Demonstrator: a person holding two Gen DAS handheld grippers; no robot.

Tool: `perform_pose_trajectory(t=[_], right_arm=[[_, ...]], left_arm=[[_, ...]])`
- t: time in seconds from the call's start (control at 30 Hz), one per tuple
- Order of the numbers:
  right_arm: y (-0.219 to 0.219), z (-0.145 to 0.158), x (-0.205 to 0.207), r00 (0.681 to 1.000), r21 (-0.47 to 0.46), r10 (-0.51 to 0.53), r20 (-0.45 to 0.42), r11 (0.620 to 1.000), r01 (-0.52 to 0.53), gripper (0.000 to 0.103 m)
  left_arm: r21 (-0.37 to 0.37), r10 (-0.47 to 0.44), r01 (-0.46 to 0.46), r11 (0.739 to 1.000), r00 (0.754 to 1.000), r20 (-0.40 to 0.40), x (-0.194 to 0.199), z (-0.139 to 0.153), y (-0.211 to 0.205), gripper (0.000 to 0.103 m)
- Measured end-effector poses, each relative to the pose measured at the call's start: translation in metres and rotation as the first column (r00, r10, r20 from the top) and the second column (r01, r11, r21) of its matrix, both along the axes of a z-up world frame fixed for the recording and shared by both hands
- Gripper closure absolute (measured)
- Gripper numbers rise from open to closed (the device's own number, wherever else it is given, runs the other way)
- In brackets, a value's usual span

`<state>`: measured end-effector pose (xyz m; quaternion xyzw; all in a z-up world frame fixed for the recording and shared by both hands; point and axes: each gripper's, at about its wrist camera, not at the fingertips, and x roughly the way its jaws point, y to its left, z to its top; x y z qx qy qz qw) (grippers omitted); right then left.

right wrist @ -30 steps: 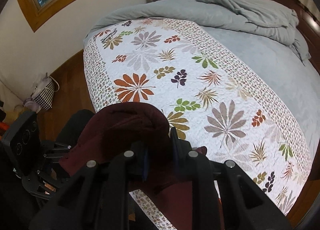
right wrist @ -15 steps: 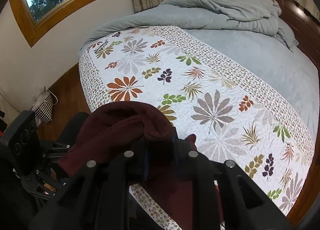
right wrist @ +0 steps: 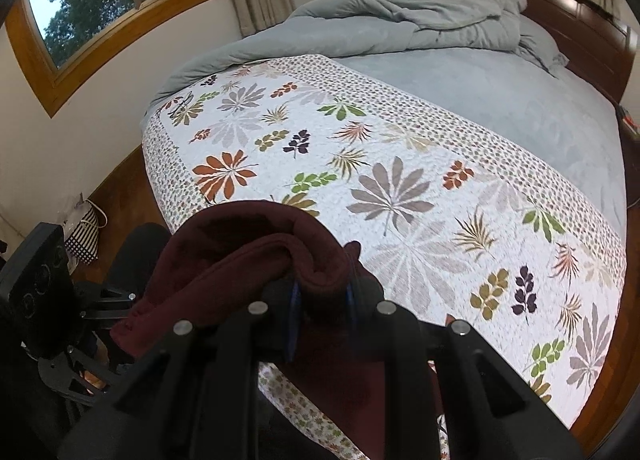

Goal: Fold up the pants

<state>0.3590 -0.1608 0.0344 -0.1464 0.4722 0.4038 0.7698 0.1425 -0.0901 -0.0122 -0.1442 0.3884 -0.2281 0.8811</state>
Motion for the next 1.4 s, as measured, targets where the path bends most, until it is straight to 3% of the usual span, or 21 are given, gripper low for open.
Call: perform_pose_trajectory(t=[0.7, 1.4], right_arm=[[-0.065, -0.04, 0.012, 0.998, 0.008, -0.062, -0.008, 0.998, 0.062, 0.085], [-0.148, -0.124, 0.031, 0.982, 0.04, -0.142, -0.123, 0.988, 0.148, 0.081]], left_arm=[[0.04, -0.102, 0.104, 0.994, 0.994, -0.046, 0.019, -0.029, -0.063, 0.072], [0.098, -0.197, 0.215, 0.972, 0.966, -0.167, 0.044, -0.092, -0.137, 0.072]])
